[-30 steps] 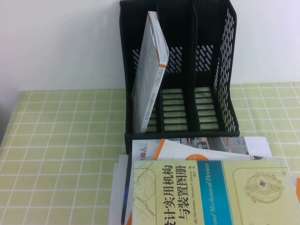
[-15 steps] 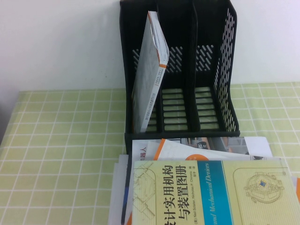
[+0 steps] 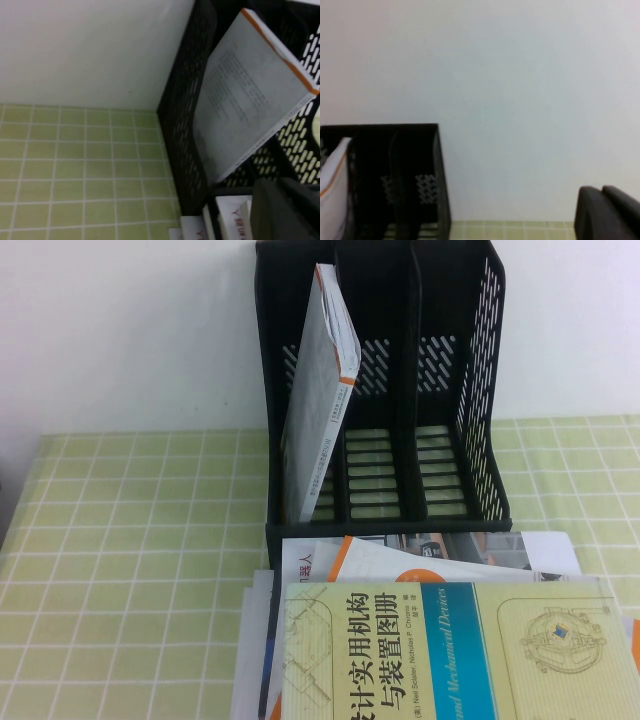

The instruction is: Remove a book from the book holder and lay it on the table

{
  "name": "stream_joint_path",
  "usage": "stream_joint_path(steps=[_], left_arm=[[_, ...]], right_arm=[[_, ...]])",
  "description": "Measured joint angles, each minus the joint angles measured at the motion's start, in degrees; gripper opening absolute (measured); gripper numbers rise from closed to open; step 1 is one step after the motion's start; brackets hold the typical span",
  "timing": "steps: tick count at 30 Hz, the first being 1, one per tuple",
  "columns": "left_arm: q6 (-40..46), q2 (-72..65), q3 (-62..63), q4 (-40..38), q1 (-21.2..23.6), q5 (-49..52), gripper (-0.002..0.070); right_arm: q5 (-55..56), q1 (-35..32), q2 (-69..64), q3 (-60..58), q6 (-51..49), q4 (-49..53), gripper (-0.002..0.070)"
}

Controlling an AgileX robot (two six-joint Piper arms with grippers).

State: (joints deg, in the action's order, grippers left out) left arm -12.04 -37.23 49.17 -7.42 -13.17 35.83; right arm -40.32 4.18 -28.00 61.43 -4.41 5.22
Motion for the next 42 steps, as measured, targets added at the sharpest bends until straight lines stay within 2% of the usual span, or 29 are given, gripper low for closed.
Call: stream_joint_path(steps=[8,14,16,22,29,32,34,39,42], left_arm=[[1.17,-5.08,0.00,-9.75,0.00,-3.58,-0.0004],[8.24,-12.53,0.00,-18.67,0.00,-4.15,-0.0004],[13.74,-14.86,0.00,-23.01,0.00,-4.45,-0.0004],[37.55,-22.21,0.00,-39.50,0.00,-8.88,-0.0004],[66.34,-31.16,0.00,-58.06,0.00,-13.27,-0.0004],[76.02,-35.68,1.66,-64.33,0.00,-11.94,-0.0004],[79.46,-38.43,3.97,-66.39,0.00,-9.80,-0.0004],[82.11,-44.62,10.00,-68.74,0.00,-4.64,-0.0004],[82.24,-47.15,11.45,-69.00,0.00,-2.38,-0.0004]], right_arm=[[1.72,4.63,-0.11,-8.92,0.95,-12.78,-0.0002],[1.72,5.02,-2.84,-13.46,13.02,-22.92,-0.0002],[1.99,6.06,-4.09,-13.49,18.33,-26.75,-0.0002],[2.14,6.89,-10.96,-13.49,35.05,-42.68,0.0006],[1.44,8.40,-22.04,-13.59,56.98,-68.57,0.0172],[6.36,12.05,-27.40,-13.59,64.37,-76.46,0.0205],[11.84,15.58,-31.86,-13.59,68.72,-80.91,0.0214],[31.31,27.57,-43.16,-12.96,86.40,-97.14,0.0218],[38.79,31.68,-49.47,-10.01,95.10,-102.09,0.0223]])
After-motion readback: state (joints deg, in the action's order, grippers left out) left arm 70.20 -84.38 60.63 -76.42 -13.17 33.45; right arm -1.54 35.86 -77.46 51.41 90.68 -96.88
